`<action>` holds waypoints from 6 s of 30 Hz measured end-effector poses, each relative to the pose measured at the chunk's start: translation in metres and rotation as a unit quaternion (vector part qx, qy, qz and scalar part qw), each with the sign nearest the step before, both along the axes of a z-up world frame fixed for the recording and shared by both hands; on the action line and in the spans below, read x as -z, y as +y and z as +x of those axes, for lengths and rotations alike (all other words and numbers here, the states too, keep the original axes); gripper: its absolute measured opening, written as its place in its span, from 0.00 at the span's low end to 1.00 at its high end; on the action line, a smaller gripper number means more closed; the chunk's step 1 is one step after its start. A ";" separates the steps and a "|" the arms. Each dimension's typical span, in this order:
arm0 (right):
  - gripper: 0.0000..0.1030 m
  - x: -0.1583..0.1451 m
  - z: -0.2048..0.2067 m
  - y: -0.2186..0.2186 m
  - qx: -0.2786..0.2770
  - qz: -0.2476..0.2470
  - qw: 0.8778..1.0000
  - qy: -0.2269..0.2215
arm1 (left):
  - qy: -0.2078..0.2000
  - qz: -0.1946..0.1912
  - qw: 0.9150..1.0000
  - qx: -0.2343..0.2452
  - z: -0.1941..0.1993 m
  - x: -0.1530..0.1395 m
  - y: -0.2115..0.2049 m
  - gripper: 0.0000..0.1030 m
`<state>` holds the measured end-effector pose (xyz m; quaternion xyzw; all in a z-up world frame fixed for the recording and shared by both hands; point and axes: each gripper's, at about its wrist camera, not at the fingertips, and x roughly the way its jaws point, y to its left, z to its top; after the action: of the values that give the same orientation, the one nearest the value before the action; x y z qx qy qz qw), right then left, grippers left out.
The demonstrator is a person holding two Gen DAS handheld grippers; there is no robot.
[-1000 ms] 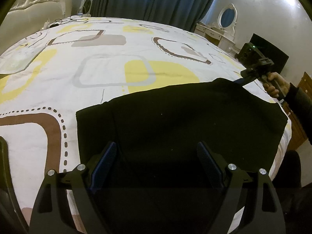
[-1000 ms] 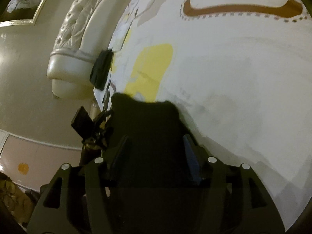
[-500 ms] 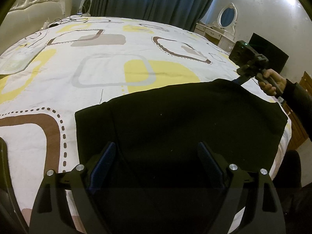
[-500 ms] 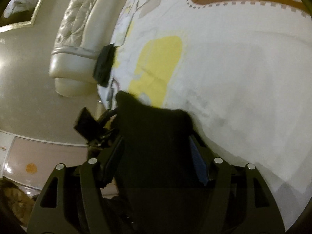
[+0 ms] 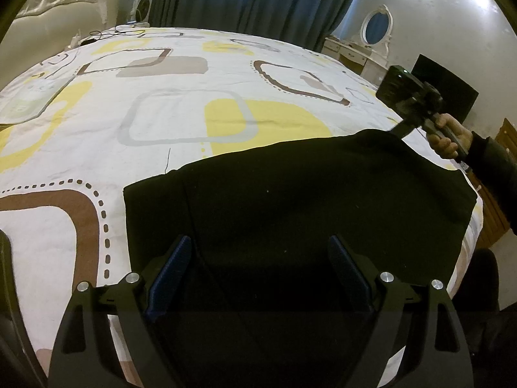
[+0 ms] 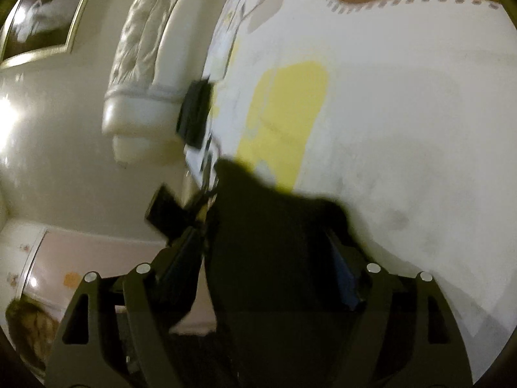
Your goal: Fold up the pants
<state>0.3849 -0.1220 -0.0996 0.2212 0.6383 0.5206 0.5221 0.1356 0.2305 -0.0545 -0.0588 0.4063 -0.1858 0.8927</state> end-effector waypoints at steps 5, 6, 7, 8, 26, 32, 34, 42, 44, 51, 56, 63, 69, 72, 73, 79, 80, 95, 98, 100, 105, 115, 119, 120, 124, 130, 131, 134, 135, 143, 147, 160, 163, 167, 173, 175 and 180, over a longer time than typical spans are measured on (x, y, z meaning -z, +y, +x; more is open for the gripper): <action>0.75 0.004 0.012 0.000 0.050 0.022 0.998 0.020 | 0.000 0.000 1.000 0.001 0.000 0.000 0.000 0.83; 0.74 0.006 0.012 0.001 0.050 0.014 0.998 0.022 | 0.000 0.000 1.000 0.001 0.000 0.000 0.000 0.83; 0.73 0.009 0.013 0.001 0.052 0.009 0.998 0.024 | 0.000 -0.001 1.000 0.001 0.000 0.000 0.001 0.83; 0.70 0.009 0.014 0.000 0.055 0.007 0.998 0.027 | 0.000 -0.002 1.000 0.001 0.000 0.000 0.001 0.83; 0.03 0.028 0.014 -0.005 0.107 -0.095 0.989 -0.031 | -0.002 0.001 1.000 -0.002 0.001 0.000 0.000 0.84; 0.05 0.015 0.012 -0.026 0.166 -0.062 0.983 -0.051 | -0.001 0.001 1.000 -0.003 0.000 -0.001 0.001 0.84; 0.11 -0.002 0.007 -0.044 0.192 -0.062 0.976 -0.085 | 0.000 0.004 1.000 -0.006 -0.001 -0.002 0.000 0.84; 0.58 -0.064 -0.086 -0.159 0.291 -0.097 0.929 -0.206 | -0.001 0.013 1.000 -0.024 -0.003 -0.008 -0.007 0.84; 0.62 -0.070 -0.123 -0.205 0.340 -0.101 0.910 -0.213 | -0.001 0.013 0.999 -0.033 -0.003 -0.008 -0.008 0.84; 0.71 -0.071 -0.261 -0.385 0.563 -0.158 0.784 -0.207 | 0.007 -0.012 0.997 -0.076 -0.005 -0.007 -0.004 0.84; 0.71 -0.045 -0.340 -0.478 0.696 -0.156 0.685 -0.148 | 0.013 -0.026 0.994 -0.103 -0.003 -0.006 -0.003 0.84; 0.71 0.002 -0.364 -0.514 0.747 -0.115 0.649 -0.084 | 0.012 0.025 0.994 -0.104 -0.001 -0.004 -0.018 0.87; 0.71 0.010 -0.364 -0.533 0.761 -0.083 0.636 -0.095 | 0.015 0.017 0.994 -0.108 0.000 -0.004 -0.014 0.87; 0.71 0.011 -0.351 -0.533 0.752 -0.090 0.645 -0.098 | 0.016 0.013 0.994 -0.109 -0.001 -0.003 -0.013 0.87; 0.71 0.010 -0.345 -0.537 0.751 -0.092 0.647 -0.098 | 0.016 0.011 0.994 -0.110 0.000 -0.003 -0.013 0.87; 0.43 0.004 -0.334 -0.533 0.740 -0.129 0.650 -0.115 | 0.013 0.016 0.994 -0.110 -0.002 -0.002 -0.017 0.87; 0.28 0.006 -0.333 -0.533 0.737 -0.117 0.656 -0.113 | 0.012 0.017 0.994 -0.109 -0.002 -0.002 -0.017 0.87; 0.18 -0.036 -0.327 -0.473 0.693 -0.103 0.687 -0.194 | 0.009 0.015 0.994 -0.111 -0.002 -0.002 -0.016 0.87; 0.18 -0.056 -0.318 -0.436 0.660 -0.108 0.706 -0.231 | 0.007 0.016 0.993 -0.113 -0.003 -0.002 -0.017 0.88; 0.18 -0.067 -0.314 -0.410 0.635 -0.108 0.723 -0.250 | 0.007 0.015 0.993 -0.114 -0.003 -0.001 -0.017 0.88; 0.18 -0.089 -0.303 -0.342 0.568 -0.097 0.767 -0.283 | 0.007 0.009 0.993 -0.114 -0.003 -0.002 -0.015 0.88; 0.18 -0.088 -0.288 -0.229 0.461 -0.101 0.828 -0.302 | 0.006 0.005 0.994 -0.112 -0.002 -0.002 -0.014 0.88; 0.18 -0.079 -0.292 -0.186 0.424 -0.125 0.841 -0.313 | 0.004 0.004 0.994 -0.111 -0.003 -0.002 -0.014 0.88; 0.18 -0.078 -0.293 -0.178 0.416 -0.130 0.843 -0.316 | 0.004 0.003 0.994 -0.111 -0.003 -0.002 -0.013 0.88; 0.18 -0.071 -0.299 -0.152 0.389 -0.148 0.848 -0.329 | 0.004 0.002 0.994 -0.110 -0.003 -0.002 -0.013 0.88; 0.18 -0.064 -0.297 -0.134 0.367 -0.151 0.855 -0.333 | 0.003 0.001 0.994 -0.110 -0.003 -0.001 -0.012 0.88; 0.18 -0.063 -0.297 -0.131 0.365 -0.151 0.856 -0.333 | 0.003 0.002 0.994 -0.110 -0.003 -0.001 -0.012 0.88; 0.19 -0.061 -0.297 -0.123 0.355 -0.151 0.861 -0.332 | 0.003 0.001 0.994 -0.110 -0.003 -0.001 -0.012 0.88; 0.19 -0.059 -0.297 -0.120 0.350 -0.153 0.862 -0.332 | 0.003 0.001 0.994 -0.110 -0.003 -0.001 -0.012 0.88; 0.21 -0.051 -0.300 -0.094 0.317 -0.162 0.872 -0.335 | 0.004 0.002 0.994 -0.110 -0.003 -0.001 -0.012 0.88; 0.26 -0.047 -0.302 -0.086 0.301 -0.172 0.875 -0.337 | 0.003 0.001 0.994 -0.109 -0.004 -0.001 -0.012 0.88; 0.59 -0.047 -0.323 -0.056 0.241 -0.199 0.873 -0.375 | 0.003 -0.002 0.994 -0.106 -0.003 -0.003 -0.013 0.88; 0.63 -0.045 -0.329 -0.047 0.230 -0.220 0.861 -0.396 | 0.003 -0.003 0.994 -0.106 -0.003 -0.003 -0.014 0.88; 0.64 -0.044 -0.337 -0.039 0.216 -0.241 0.850 -0.416 | 0.003 -0.006 0.994 -0.105 -0.003 -0.002 -0.012 0.88; 0.65 -0.043 -0.344 -0.034 0.203 -0.267 0.837 -0.433 | 0.002 -0.021 0.993 -0.114 -0.004 -0.004 -0.009 0.88; 0.65 -0.045 -0.346 -0.034 0.200 -0.273 0.834 -0.435 | 0.003 -0.030 0.992 -0.119 -0.005 -0.004 -0.007 0.88; 0.75 -0.053 -0.351 -0.043 0.218 -0.270 0.834 -0.428 | 0.005 -0.055 0.989 -0.137 -0.015 -0.010 0.000 0.88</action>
<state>0.0338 -0.1650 -0.0469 -0.0399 0.4017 0.2424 0.8822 0.1202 0.2301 -0.0446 -0.1639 0.3878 -0.0837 0.9032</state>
